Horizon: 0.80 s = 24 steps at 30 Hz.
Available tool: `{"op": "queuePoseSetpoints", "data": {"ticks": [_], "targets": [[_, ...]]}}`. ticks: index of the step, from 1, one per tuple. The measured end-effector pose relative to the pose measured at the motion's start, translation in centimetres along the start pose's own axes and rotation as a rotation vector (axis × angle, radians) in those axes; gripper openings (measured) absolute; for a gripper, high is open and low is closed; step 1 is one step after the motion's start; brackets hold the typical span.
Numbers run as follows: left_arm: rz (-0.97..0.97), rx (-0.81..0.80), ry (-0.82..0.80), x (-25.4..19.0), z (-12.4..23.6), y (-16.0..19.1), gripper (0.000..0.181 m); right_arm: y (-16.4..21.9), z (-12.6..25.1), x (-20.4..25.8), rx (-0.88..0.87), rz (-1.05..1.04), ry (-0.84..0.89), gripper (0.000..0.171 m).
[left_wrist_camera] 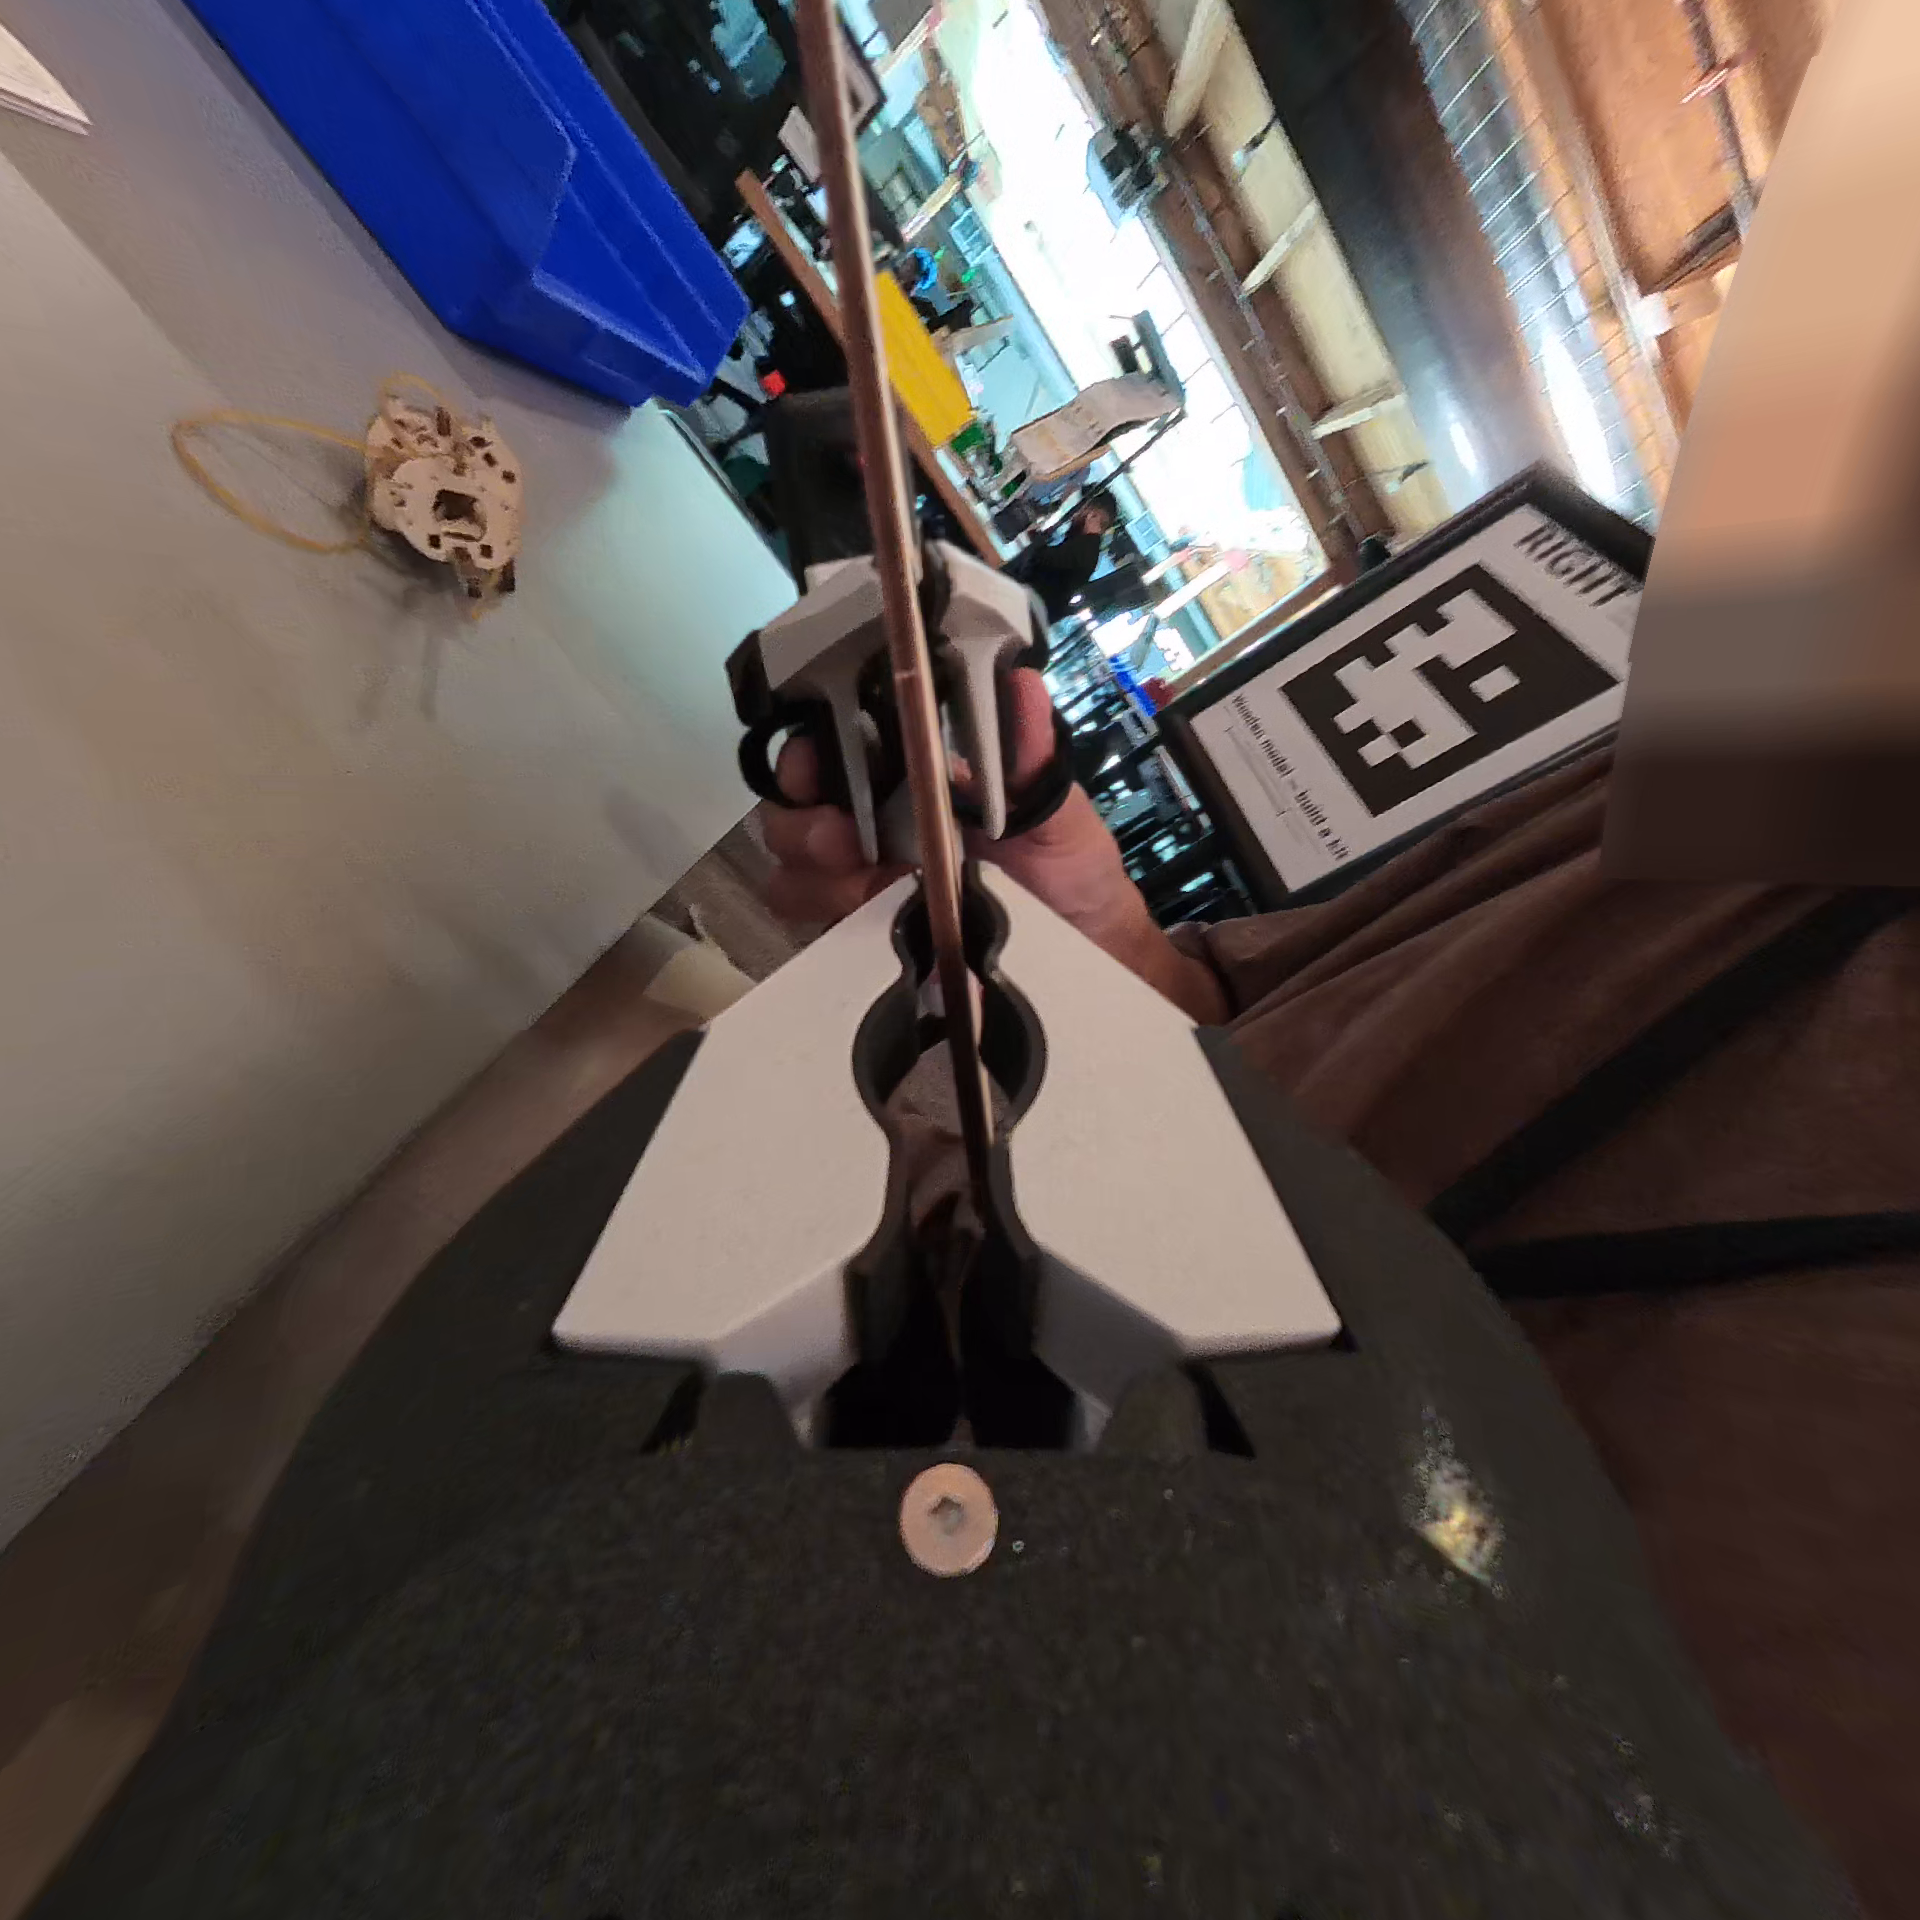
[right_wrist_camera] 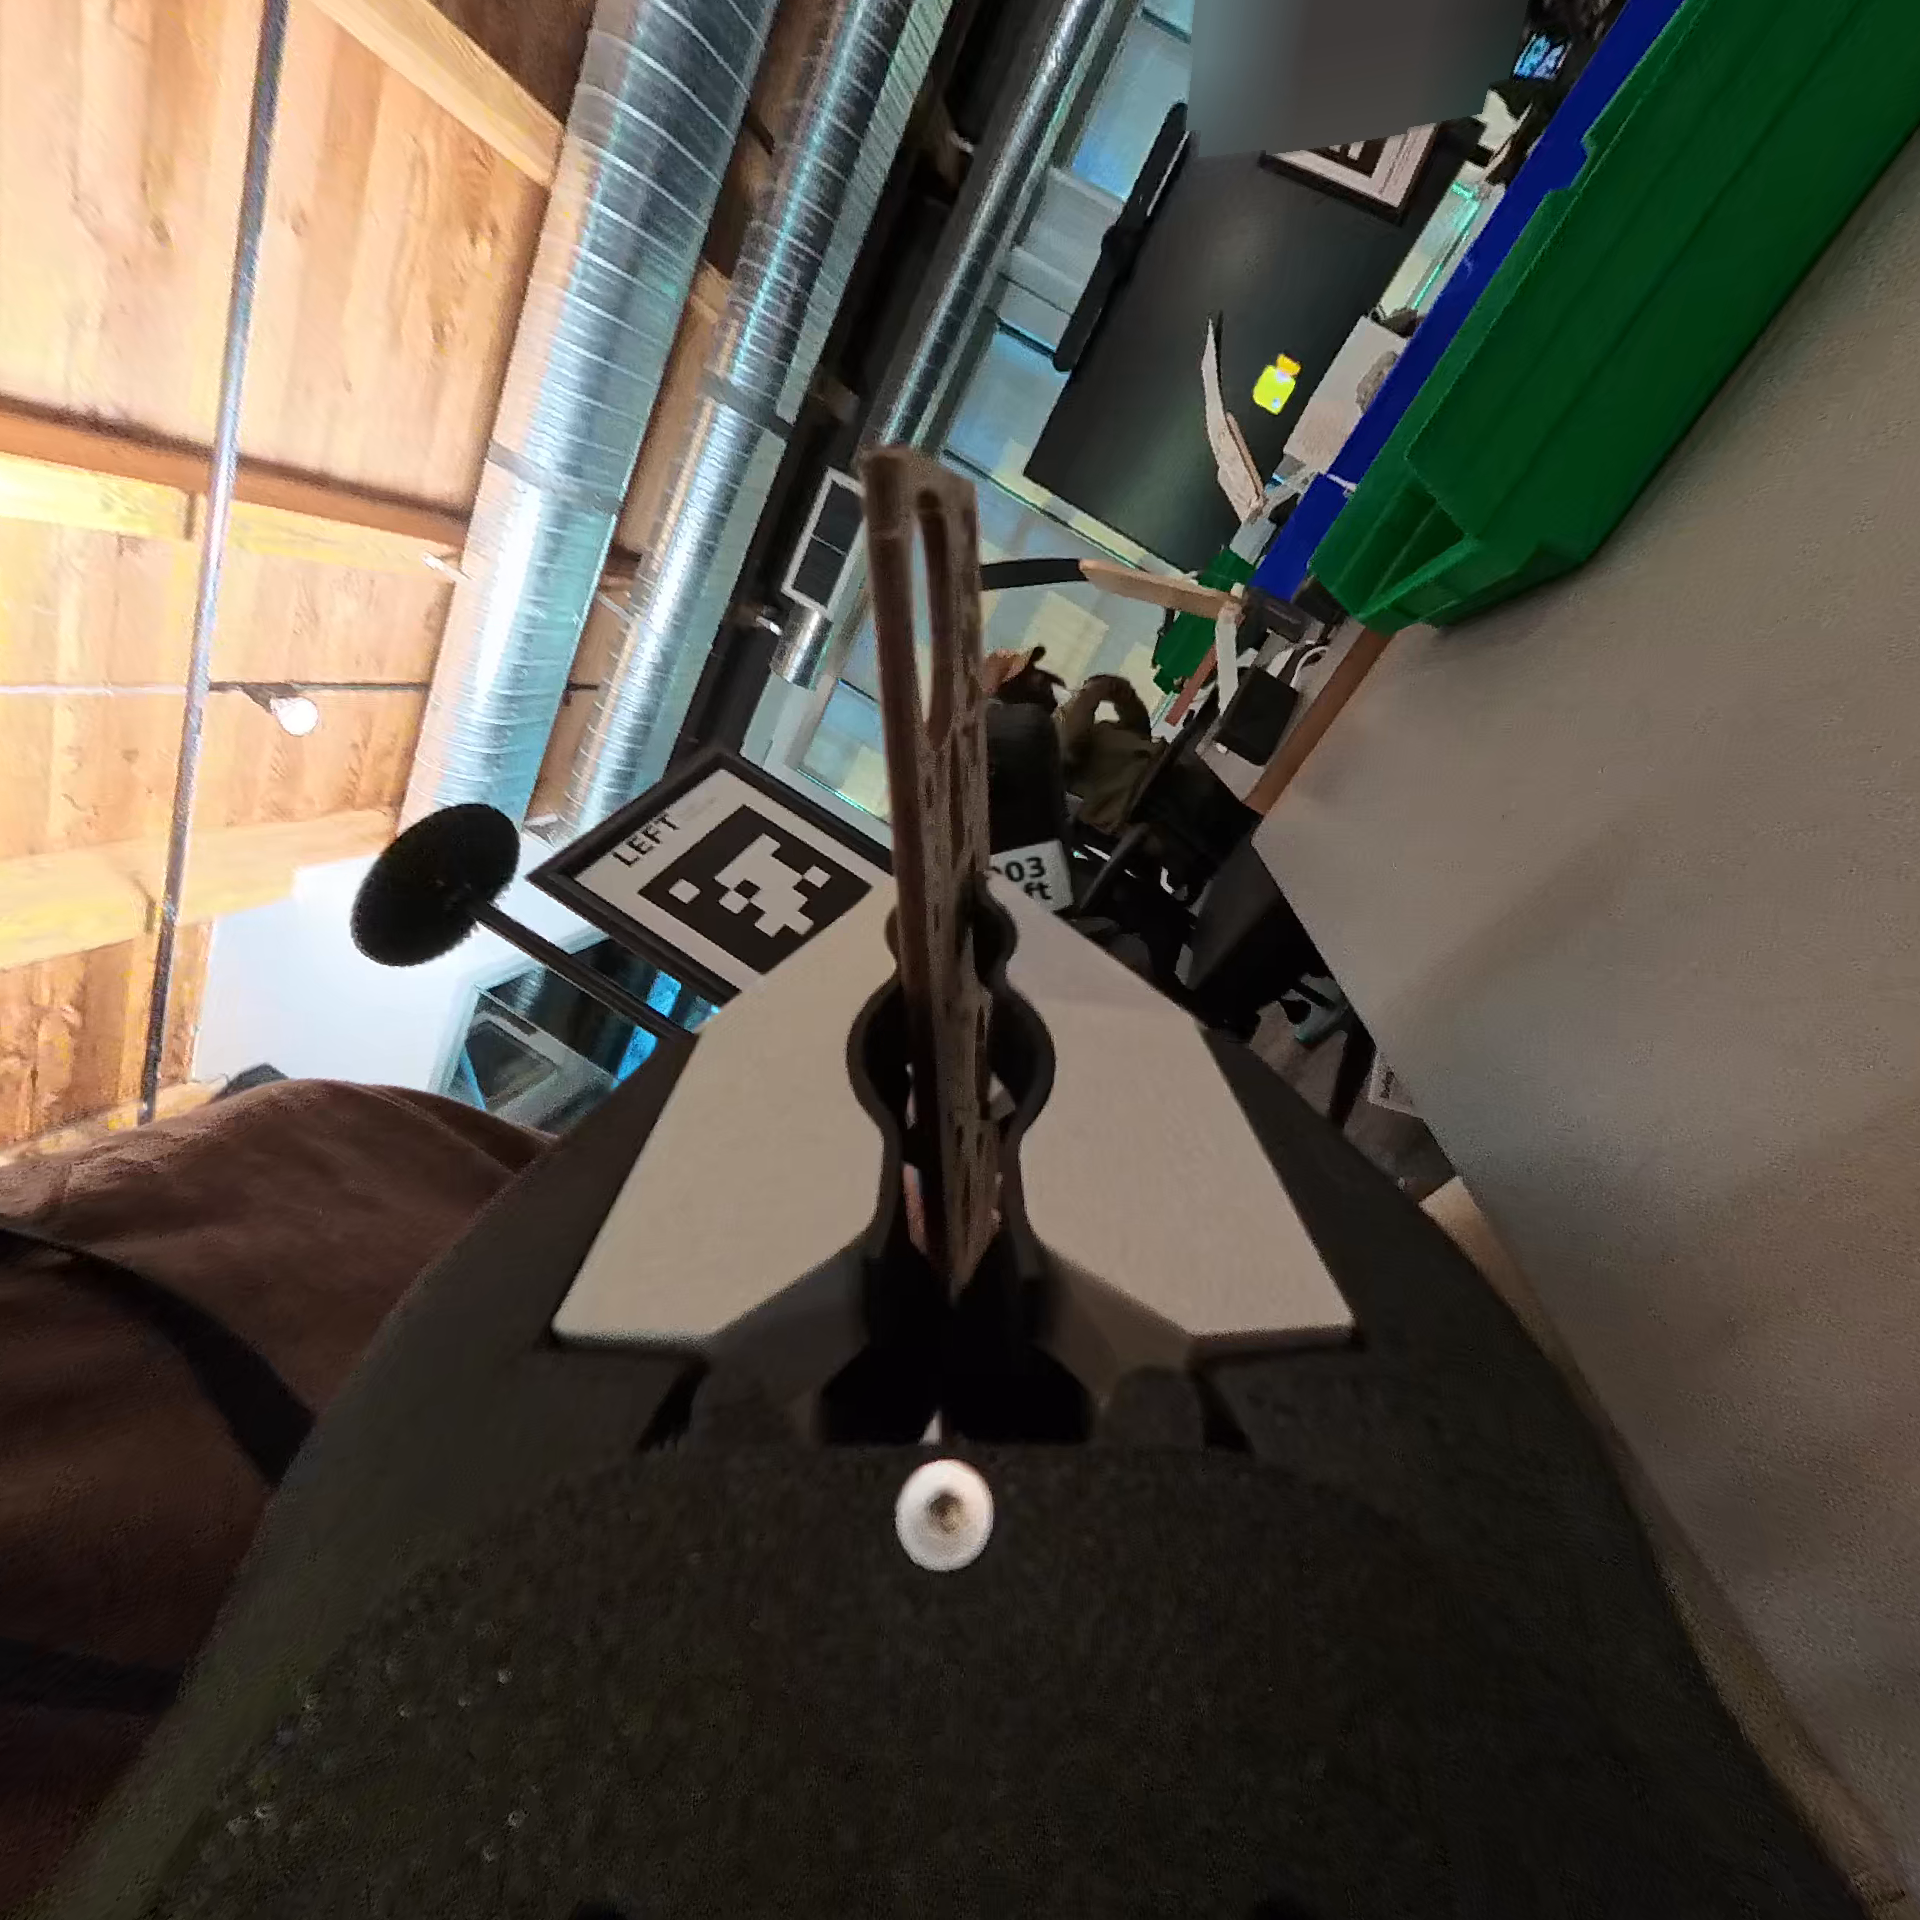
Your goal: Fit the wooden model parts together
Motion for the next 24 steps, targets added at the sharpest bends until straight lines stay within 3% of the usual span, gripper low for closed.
{"op": "queuePoseSetpoints", "data": {"ticks": [6,14,22,24], "targets": [[0.026,0.017,-0.032,1.6,-0.4,0.1,0.002,-0.7,0.6,-0.8,-0.02,-0.027,0.031,0.01],[0.058,-0.005,-0.126,2.4,-0.4,0.3,0.002,-0.9,0.7,-1.8,0.005,0.121,0.213,0.013],[0.044,0.019,-0.162,1.9,-0.3,0.9,0.003,0.2,0.0,-1.9,0.017,0.128,0.24,0.011],[0.04,0.044,-0.163,1.9,-0.3,1.2,0.006,0.5,0.0,-1.8,0.041,0.116,0.233,0.004]]}}
Point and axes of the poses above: each gripper's, where its closed fingertips meet, z back along the fingers, y out of its underside, x = y × z across the jaws, the point moved 5 cm from there along z, back along the fingers, and after that the axes turned 12 degrees about -z, right-handed, at the moved point
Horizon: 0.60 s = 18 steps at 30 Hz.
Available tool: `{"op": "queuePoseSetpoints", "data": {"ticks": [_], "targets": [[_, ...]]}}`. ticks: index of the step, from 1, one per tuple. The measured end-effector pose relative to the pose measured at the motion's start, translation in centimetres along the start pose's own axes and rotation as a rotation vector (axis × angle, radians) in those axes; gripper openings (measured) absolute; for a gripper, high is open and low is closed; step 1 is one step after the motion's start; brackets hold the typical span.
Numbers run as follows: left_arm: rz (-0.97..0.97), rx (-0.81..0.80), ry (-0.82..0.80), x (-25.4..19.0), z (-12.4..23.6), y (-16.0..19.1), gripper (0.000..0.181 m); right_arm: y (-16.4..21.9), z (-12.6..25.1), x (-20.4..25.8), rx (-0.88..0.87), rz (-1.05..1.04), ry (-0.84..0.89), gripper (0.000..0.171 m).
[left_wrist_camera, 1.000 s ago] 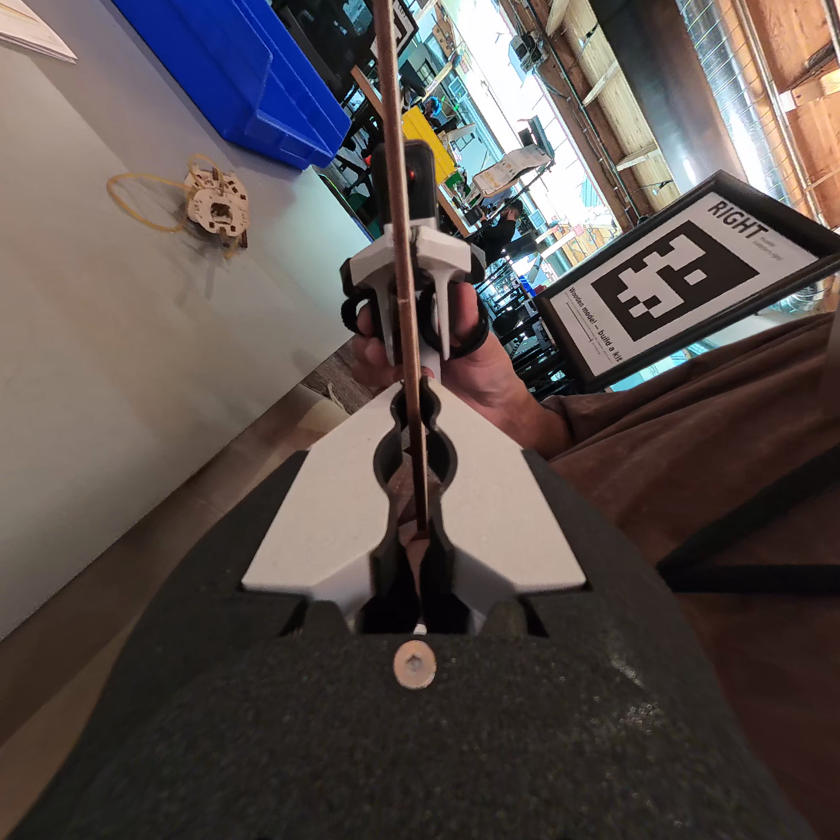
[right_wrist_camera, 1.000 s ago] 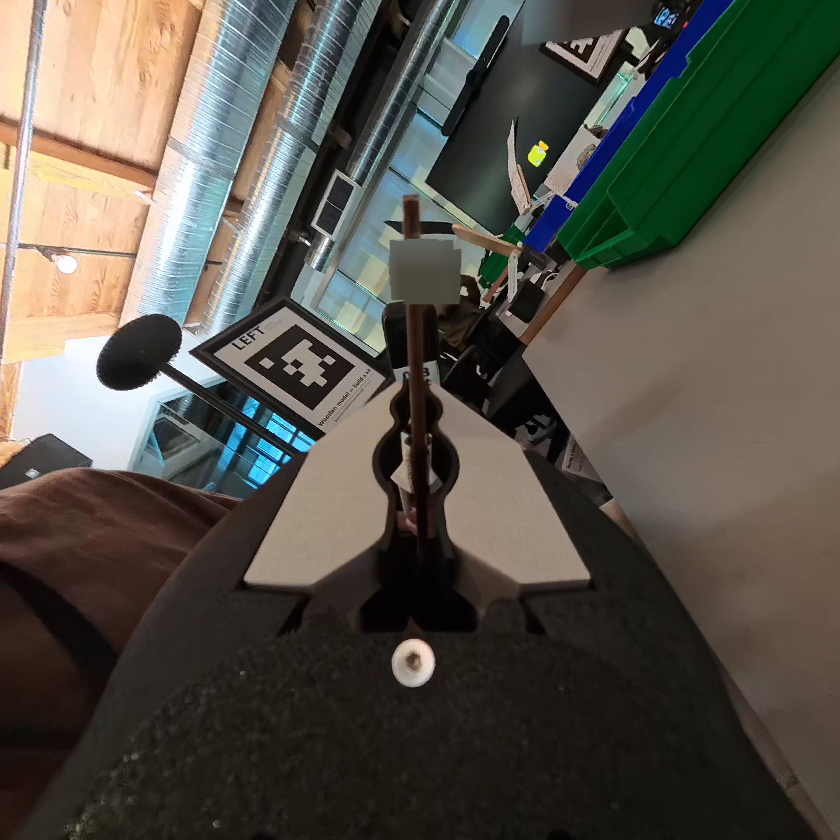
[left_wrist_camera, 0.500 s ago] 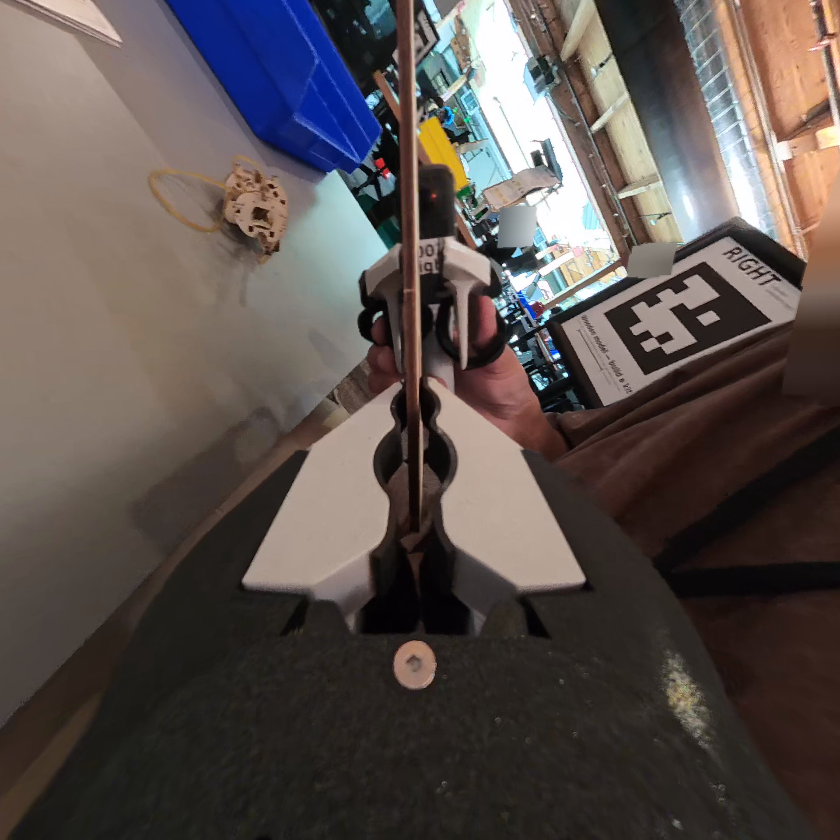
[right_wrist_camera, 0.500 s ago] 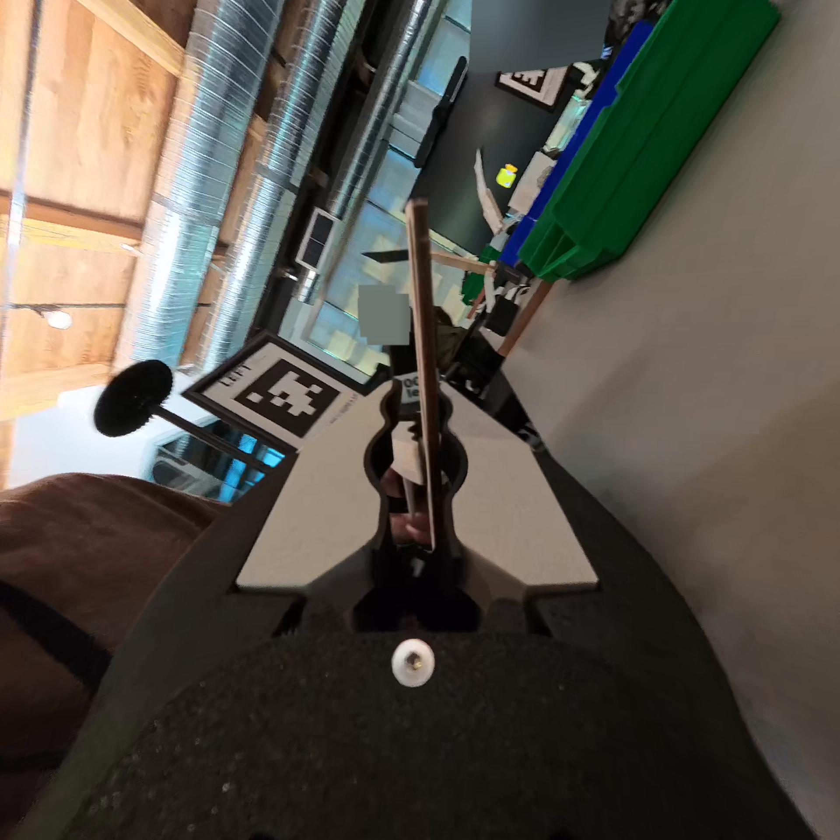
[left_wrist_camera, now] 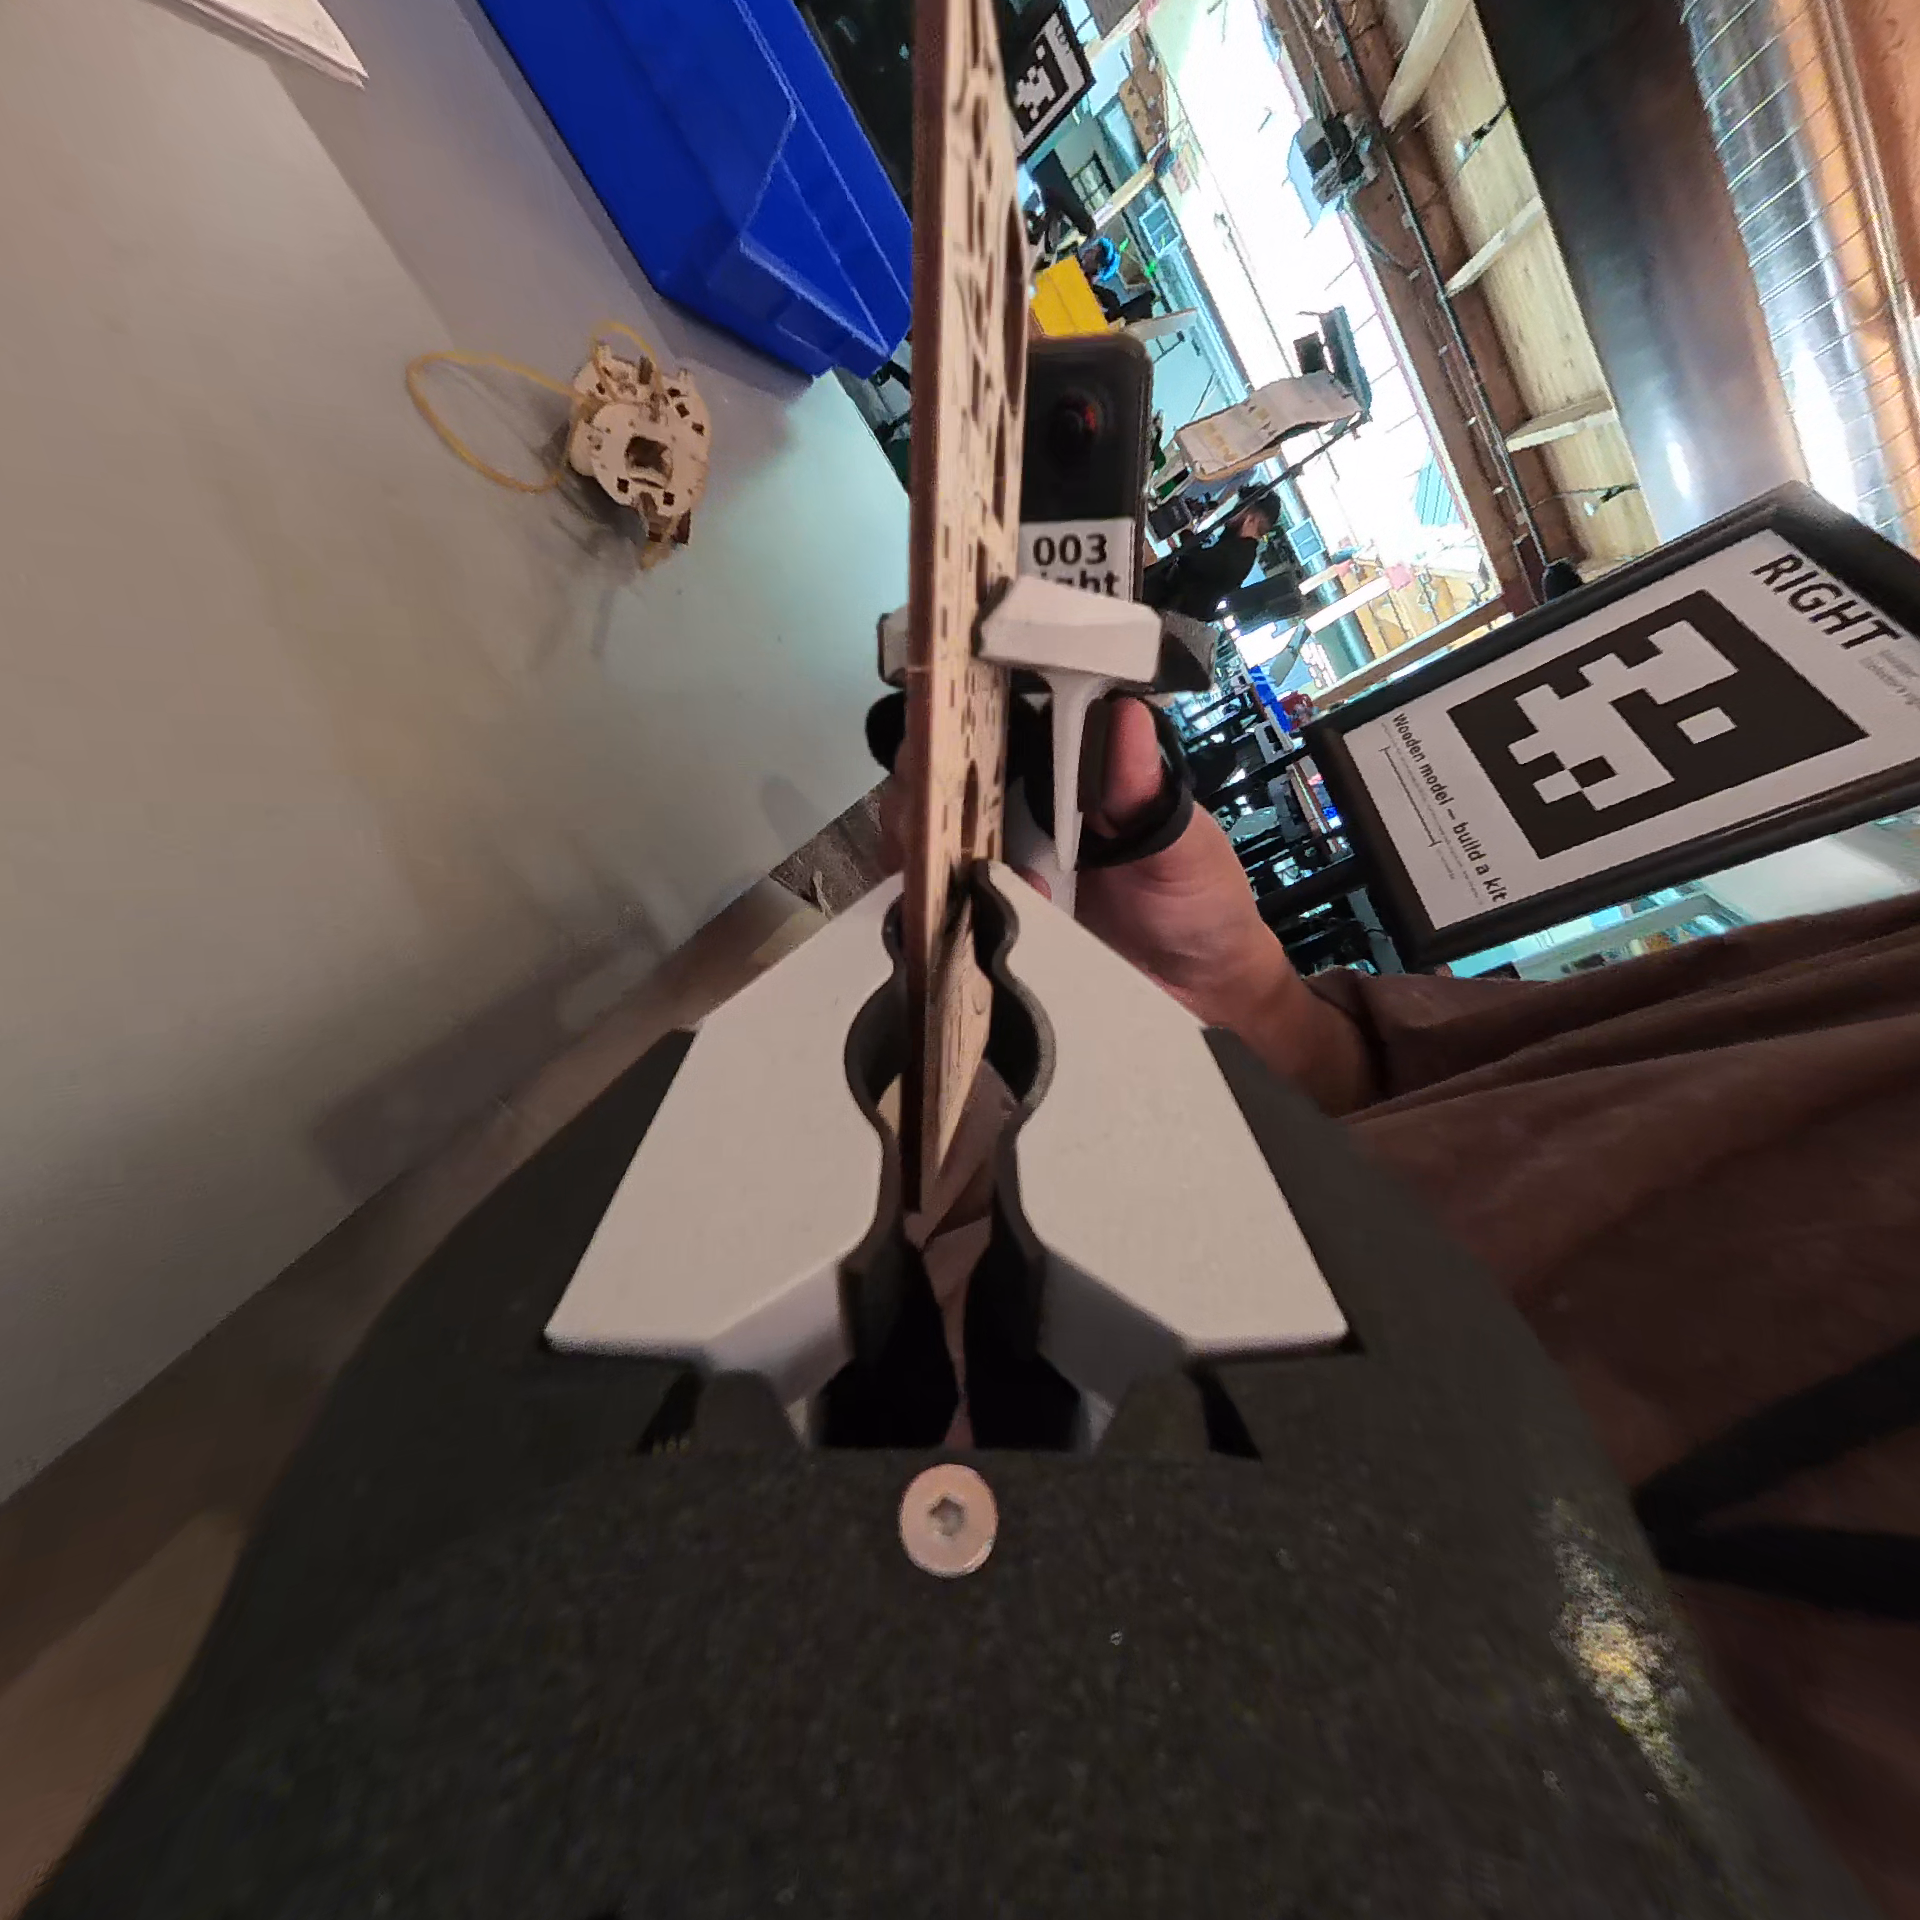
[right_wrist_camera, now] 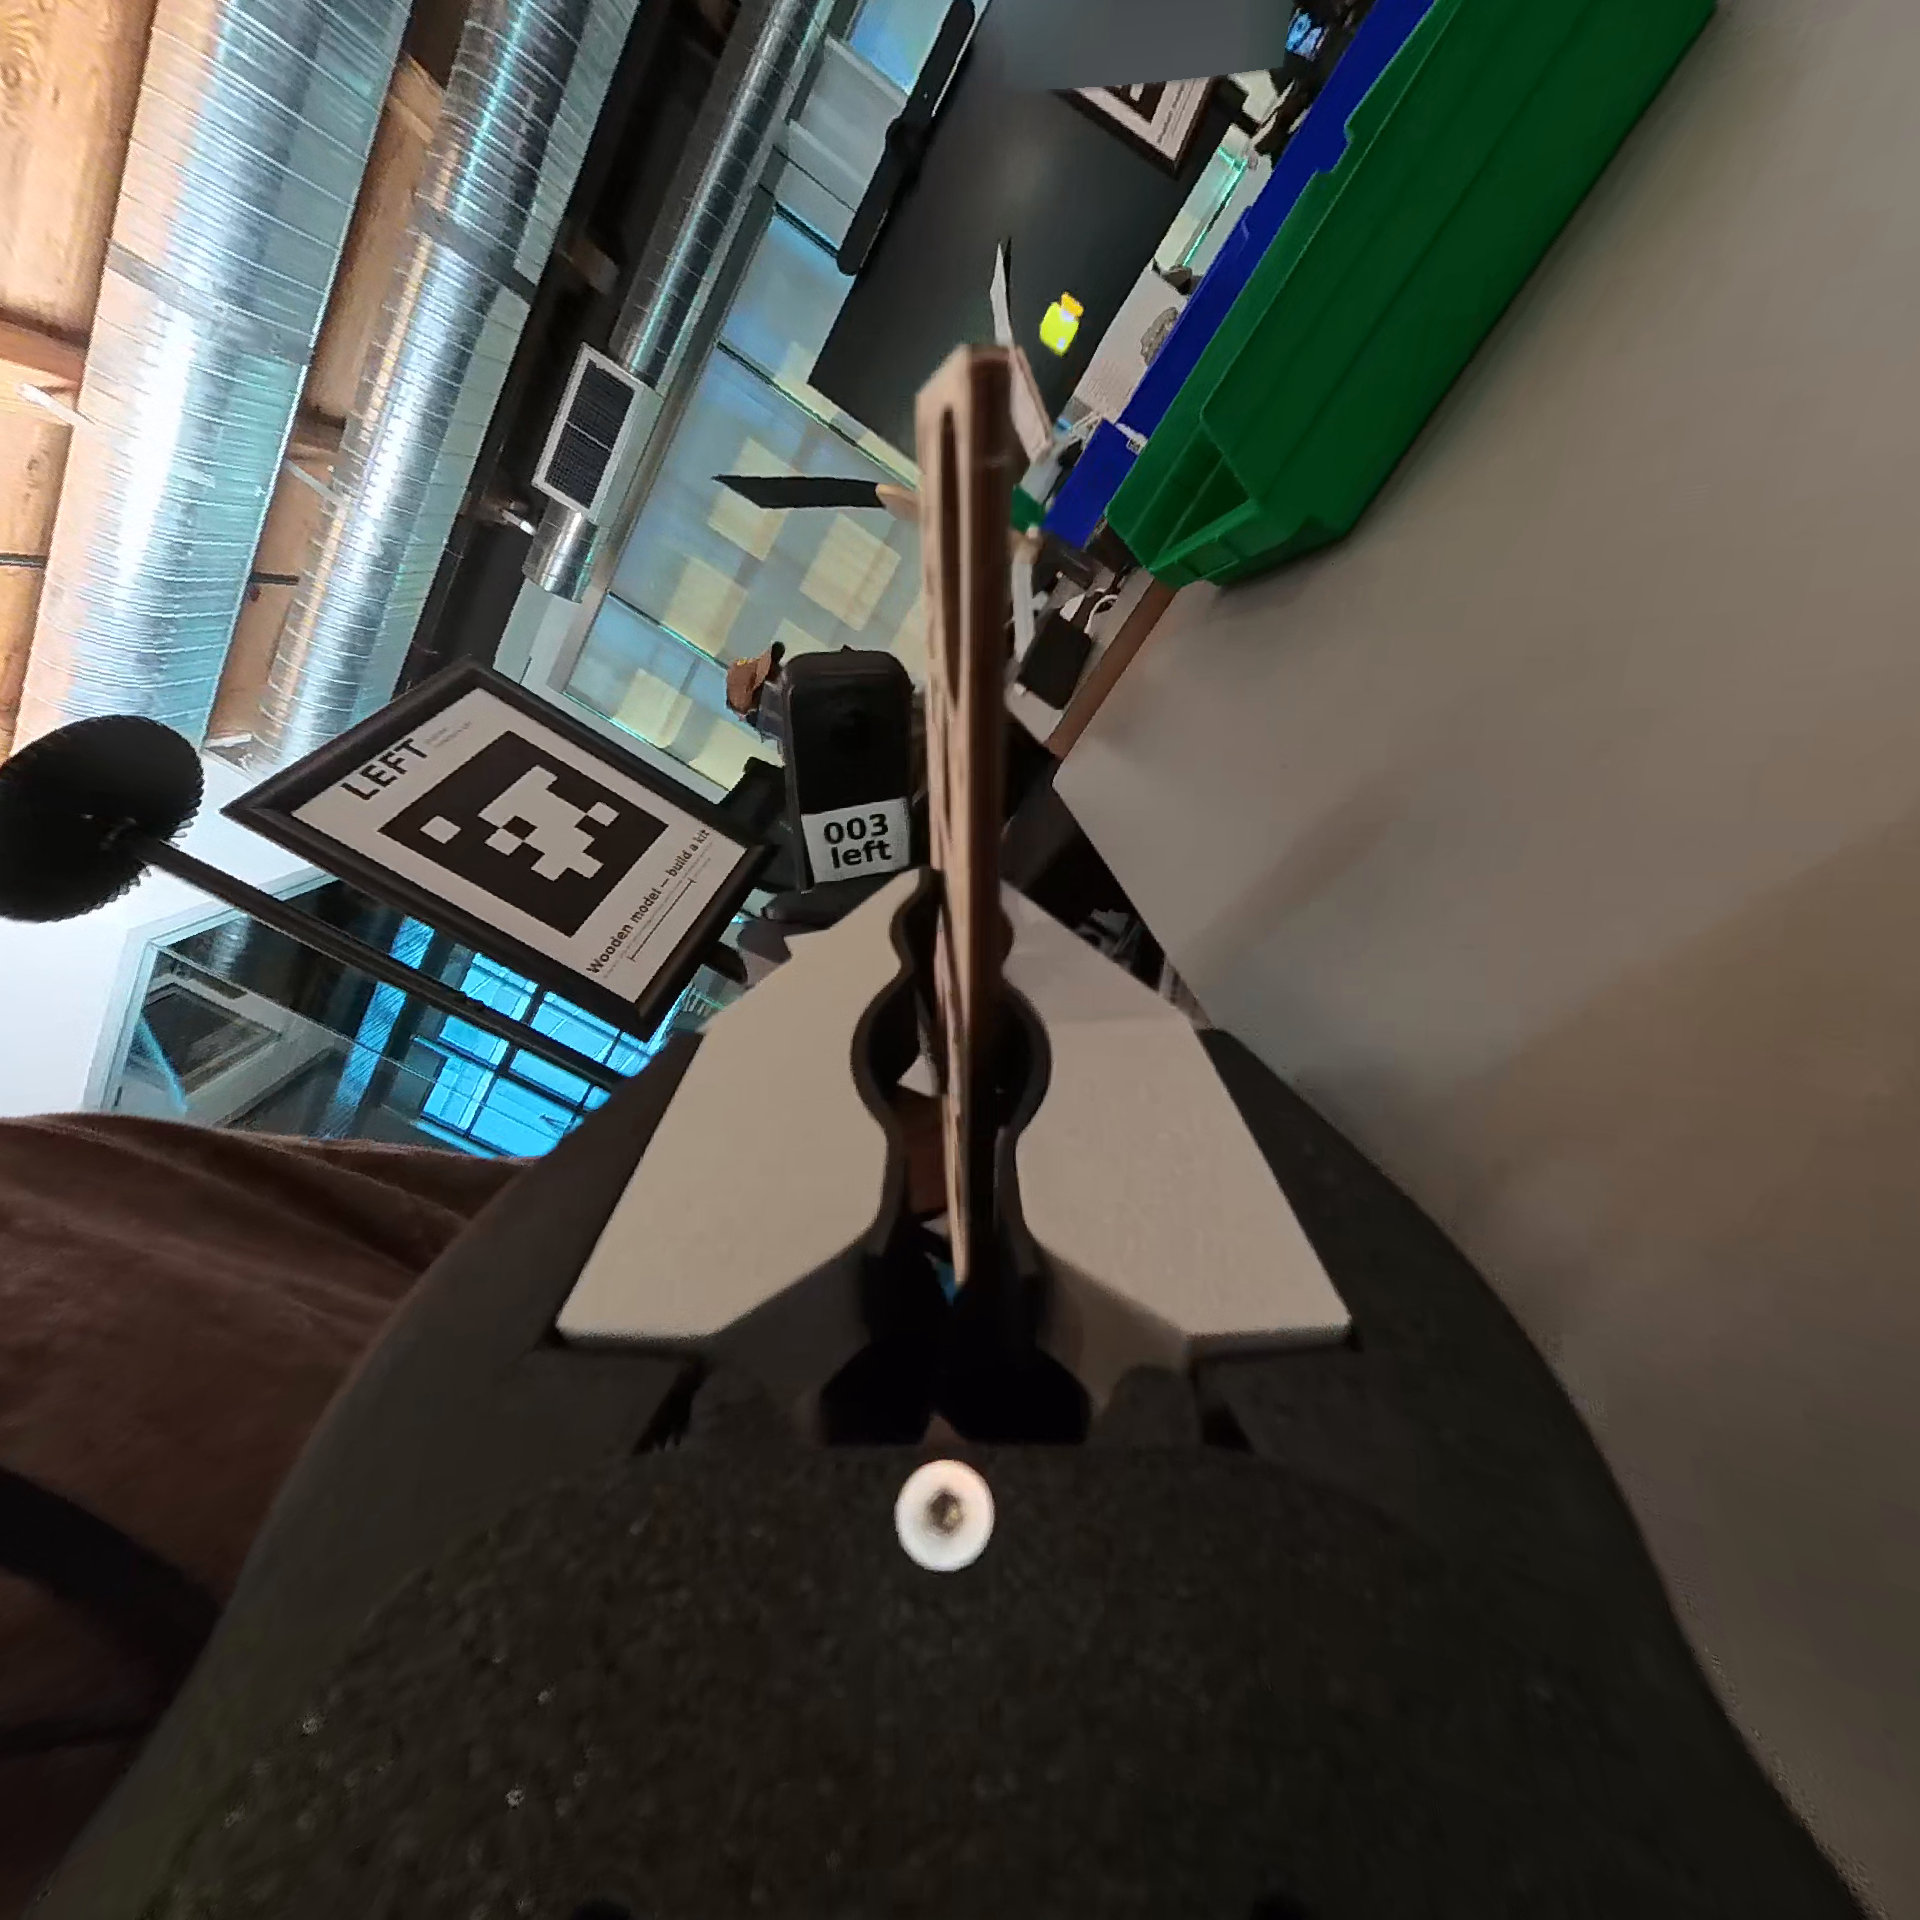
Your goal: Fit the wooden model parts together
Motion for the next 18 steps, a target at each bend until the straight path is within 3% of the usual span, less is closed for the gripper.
{"op": "queuePoseSetpoints", "data": {"ticks": [5,9,12,14,18], "targets": [[-0.041,-0.031,-0.044,0.2,1.1,-0.7,0.018,0.1,0.3,0.2,0.135,0.07,0.048,0.003],[-0.107,0.006,-0.036,0.0,0.8,-0.8,0.016,1.0,-0.2,0.3,0.277,0.077,0.035,0.003],[-0.159,0.032,-0.075,-0.2,0.5,-0.5,0.006,0.8,-0.3,0.0,0.264,0.086,0.047,0.005],[-0.147,0.026,-0.079,-0.3,0.3,-0.4,0.002,0.4,-0.4,-0.2,0.221,0.064,0.048,0.019],[-0.085,-0.002,-0.062,-0.2,0.3,-0.2,0.002,0.3,-0.6,-0.5,0.215,0.071,0.055,0.016]]}}
Point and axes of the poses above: each gripper's, where its closed fingertips meet, z back along the fingers, y out of its underside, x = y × z across the jaws, the point moved 5 cm from there along z, back along the fingers, and after that the axes turned 12 degrees about -z, right-handed, at the moved point
